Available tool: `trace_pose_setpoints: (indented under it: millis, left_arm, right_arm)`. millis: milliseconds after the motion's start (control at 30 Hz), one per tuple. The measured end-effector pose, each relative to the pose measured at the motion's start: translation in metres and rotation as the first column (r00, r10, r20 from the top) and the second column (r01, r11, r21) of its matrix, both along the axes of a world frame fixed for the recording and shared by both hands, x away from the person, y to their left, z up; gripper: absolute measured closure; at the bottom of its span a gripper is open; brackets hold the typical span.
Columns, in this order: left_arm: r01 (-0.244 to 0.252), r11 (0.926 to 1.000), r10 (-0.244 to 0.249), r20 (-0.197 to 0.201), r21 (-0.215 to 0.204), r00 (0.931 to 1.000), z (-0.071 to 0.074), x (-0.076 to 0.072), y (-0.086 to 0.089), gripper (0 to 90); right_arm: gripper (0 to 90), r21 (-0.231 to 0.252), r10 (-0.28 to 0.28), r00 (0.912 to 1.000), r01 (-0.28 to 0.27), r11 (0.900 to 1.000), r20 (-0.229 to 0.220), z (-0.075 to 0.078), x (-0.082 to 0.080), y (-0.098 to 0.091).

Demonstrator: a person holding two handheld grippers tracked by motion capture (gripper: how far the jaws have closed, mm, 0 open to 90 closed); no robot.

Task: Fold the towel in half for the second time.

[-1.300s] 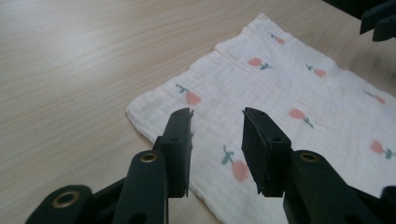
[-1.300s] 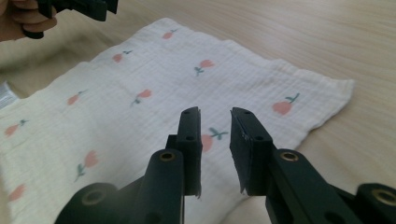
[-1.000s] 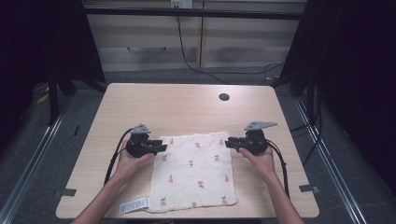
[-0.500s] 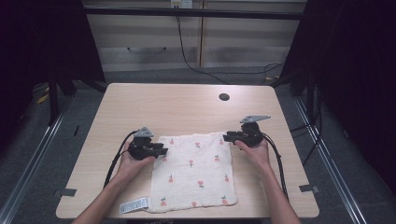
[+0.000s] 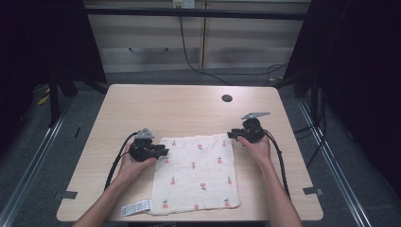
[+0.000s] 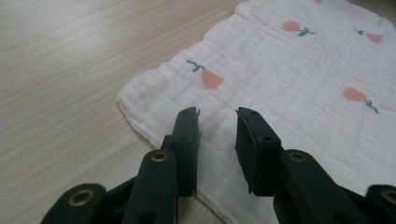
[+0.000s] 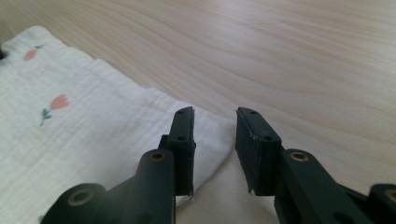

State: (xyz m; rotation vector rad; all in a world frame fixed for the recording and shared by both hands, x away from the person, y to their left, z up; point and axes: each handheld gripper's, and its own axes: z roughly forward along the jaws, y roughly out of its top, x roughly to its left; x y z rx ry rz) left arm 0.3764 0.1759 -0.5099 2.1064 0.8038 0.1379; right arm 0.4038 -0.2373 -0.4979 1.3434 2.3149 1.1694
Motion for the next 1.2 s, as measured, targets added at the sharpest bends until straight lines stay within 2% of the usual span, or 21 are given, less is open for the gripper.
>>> trace_pose_setpoints:
  millis: [200, 233, 267, 467, 667, 733, 867, 1033, 1100, 1133, 1200]
  left_arm:
    - [0.003, 1.0000, -0.003, -0.002, -0.008, 1.0000, -0.001, 0.002, 0.001, 68.9]
    - [0.004, 1.0000, -0.004, -0.003, -0.008, 1.0000, -0.001, 0.003, 0.002, 68.9]
    - [0.005, 1.0000, -0.005, -0.003, -0.008, 1.0000, -0.001, 0.003, 0.002, 68.9]
    - [0.001, 0.9999, -0.001, -0.014, -0.015, 0.9999, -0.001, 0.005, 0.003, 68.9]
    - [-0.003, 0.9999, 0.003, -0.026, 0.011, 0.9997, 0.002, 0.002, 0.004, 68.9]
    - [0.009, 0.9996, -0.008, -0.022, 0.025, 0.9997, 0.003, -0.001, 0.004, 68.9]
    - [0.014, 0.9996, -0.013, -0.033, 0.026, 0.9994, 0.006, -0.004, 0.006, 68.3]
    - [-0.023, 0.9993, 0.022, -0.026, -0.029, 0.9994, 0.019, 0.008, 0.016, 65.2]
    - [-0.037, 0.9991, 0.037, -0.033, -0.018, 0.9988, 0.022, 0.017, 0.019, 63.1]
    - [-0.038, 0.9989, 0.037, -0.046, -0.027, 0.9983, 0.022, 0.022, 0.020, 62.2]
    - [-0.037, 0.9992, 0.036, -0.063, -0.015, 0.9974, 0.017, 0.029, 0.020, 60.1]
  right_arm:
    - [68.1, 0.019, -0.001, 0.9998, 0.001, 0.9998, -0.020, -0.007, 0.007, 0.002]
    - [68.6, 0.010, -0.001, 0.9998, 0.001, 1.0000, -0.021, -0.008, 0.009, 0.003]
    - [71.2, 0.004, -0.005, 0.9996, 0.006, 1.0000, -0.028, -0.009, 0.010, 0.003]
    - [87.8, 0.045, 0.020, 0.9988, -0.018, 0.9988, -0.045, -0.014, 0.007, 0.002]
    - [88.7, 0.082, 0.007, 0.9995, -0.005, 0.9966, -0.030, -0.011, -0.003, -0.007]
    - [88.8, 0.057, 0.009, 0.9995, -0.007, 0.9983, -0.031, -0.010, -0.007, -0.008]
    - [88.8, 0.067, 0.010, 0.9998, -0.009, 0.9977, -0.020, -0.008, -0.012, -0.011]
    - [88.8, 0.064, 0.008, 0.9999, -0.007, 0.9979, -0.014, -0.006, -0.009, -0.008]
    - [88.8, 0.067, 0.005, 0.9998, -0.004, 0.9978, -0.018, -0.007, -0.008, -0.006]
    - [88.8, 0.066, 0.009, 0.9998, -0.007, 0.9978, -0.018, -0.007, -0.008, -0.005]
    - [88.8, 0.060, 0.017, 0.9998, -0.016, 0.9981, -0.013, -0.006, -0.008, -0.002]
